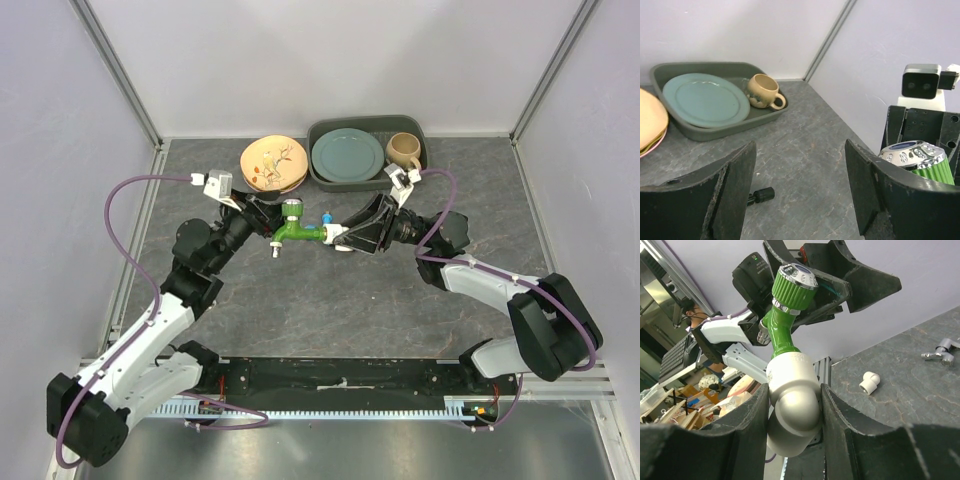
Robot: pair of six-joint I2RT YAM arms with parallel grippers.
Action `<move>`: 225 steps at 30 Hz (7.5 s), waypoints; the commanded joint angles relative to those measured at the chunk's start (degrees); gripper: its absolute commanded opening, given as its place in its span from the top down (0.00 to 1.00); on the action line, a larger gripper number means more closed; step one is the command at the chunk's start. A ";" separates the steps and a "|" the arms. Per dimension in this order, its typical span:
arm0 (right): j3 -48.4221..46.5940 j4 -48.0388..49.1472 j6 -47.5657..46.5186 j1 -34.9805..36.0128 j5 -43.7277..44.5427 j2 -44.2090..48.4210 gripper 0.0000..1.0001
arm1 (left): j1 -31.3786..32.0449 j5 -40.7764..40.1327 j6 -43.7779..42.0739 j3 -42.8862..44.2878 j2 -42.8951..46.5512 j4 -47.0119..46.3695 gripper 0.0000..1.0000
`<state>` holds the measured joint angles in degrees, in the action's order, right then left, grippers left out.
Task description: Install the water faucets
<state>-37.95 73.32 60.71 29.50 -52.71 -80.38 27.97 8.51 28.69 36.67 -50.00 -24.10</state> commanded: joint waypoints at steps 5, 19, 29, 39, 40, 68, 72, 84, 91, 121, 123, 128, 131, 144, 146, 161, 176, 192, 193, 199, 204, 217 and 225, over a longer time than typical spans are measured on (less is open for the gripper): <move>-2.65 3.59 -4.01 0.30 0.94 -0.57 1.00 | -0.10 14.15 2.16 5.34 -0.98 -4.99 0.23; -3.27 -2.39 -8.49 0.39 1.91 -0.22 1.00 | -0.10 27.35 -0.83 10.00 -2.74 3.61 0.22; -3.88 -13.37 -17.20 0.74 2.96 2.59 1.00 | -0.10 25.50 3.74 16.42 -3.09 16.01 0.18; -2.83 -9.08 -14.83 0.91 1.73 3.65 1.00 | -0.72 6.20 0.41 13.61 0.69 22.86 0.18; -2.74 -8.64 -14.22 0.91 1.82 3.74 1.00 | -0.72 4.42 0.23 13.35 1.13 23.74 0.18; -2.12 -5.12 -12.81 0.91 2.08 3.56 1.00 | -9.15 -12.74 13.23 7.01 14.31 31.30 0.05; -2.39 -5.12 -12.81 0.91 1.65 3.12 1.00 | -10.91 -7.38 14.29 9.47 14.58 31.92 0.03; -2.65 -5.20 -12.90 0.91 0.94 2.68 1.00 | -11.79 18.01 18.86 10.71 8.00 19.18 0.02; -2.91 -5.99 -13.68 1.26 0.85 2.33 1.00 | -11.71 28.57 22.29 9.83 3.86 11.54 0.02; -6.61 -12.94 -14.92 2.94 0.77 -1.88 1.00 | -4.07 35.35 0.51 15.63 2.10 18.81 0.74; -6.78 -12.76 -14.57 3.02 0.76 -2.06 1.00 | -1.17 35.26 -4.75 16.07 2.19 21.19 0.76; -7.13 -12.67 -13.60 2.94 1.12 -2.94 1.00 | 4.98 34.73 -13.82 17.12 2.62 27.69 0.77; -7.22 -12.67 -13.34 2.94 1.38 -3.12 1.00 | 8.75 32.54 -19.71 18.09 2.71 33.40 0.73; -6.69 -12.67 -13.42 2.76 2.43 -2.24 1.00 | 11.32 23.83 -27.19 17.04 6.66 41.85 0.56; -6.52 -12.67 -13.42 2.76 2.43 -1.89 1.00 | 11.32 23.74 -28.07 15.72 8.24 41.76 0.60; -7.22 -13.90 -14.04 2.67 0.94 -2.68 1.00 | 11.32 31.38 -30.80 11.06 15.45 37.55 0.16; -7.13 -15.93 -15.71 2.76 2.00 -1.80 1.00 | 11.32 23.19 -17.79 12.29 14.05 35.08 0.16; -7.13 -17.33 -16.50 2.76 3.22 -1.62 1.00 | 11.32 39.04 -14.80 12.20 8.87 40.79 0.24; -7.13 -17.77 -16.85 2.67 4.18 -1.54 1.00 | 11.32 39.04 -14.80 12.03 8.69 41.75 0.27; -7.13 -23.83 -20.97 2.67 8.75 0.13 1.00 | 11.32 37.29 -15.06 11.59 8.43 42.73 0.43; -7.57 -31.29 -25.55 2.76 14.20 1.89 1.00 | 11.32 27.89 -14.89 13.34 9.56 42.74 0.39; -3.71 -27.88 -27.57 2.76 21.77 5.23 1.00 | 11.32 -10.61 10.15 15.02 17.04 48.08 0.12; -1.16 -21.29 -24.68 2.67 22.03 6.11 1.00 | 11.32 -14.14 17.09 10.36 16.86 49.33 0.07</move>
<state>-39.75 43.38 34.54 32.03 -31.73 -76.69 39.09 -1.72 38.26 49.45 -32.62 24.97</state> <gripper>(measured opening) 0.465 0.915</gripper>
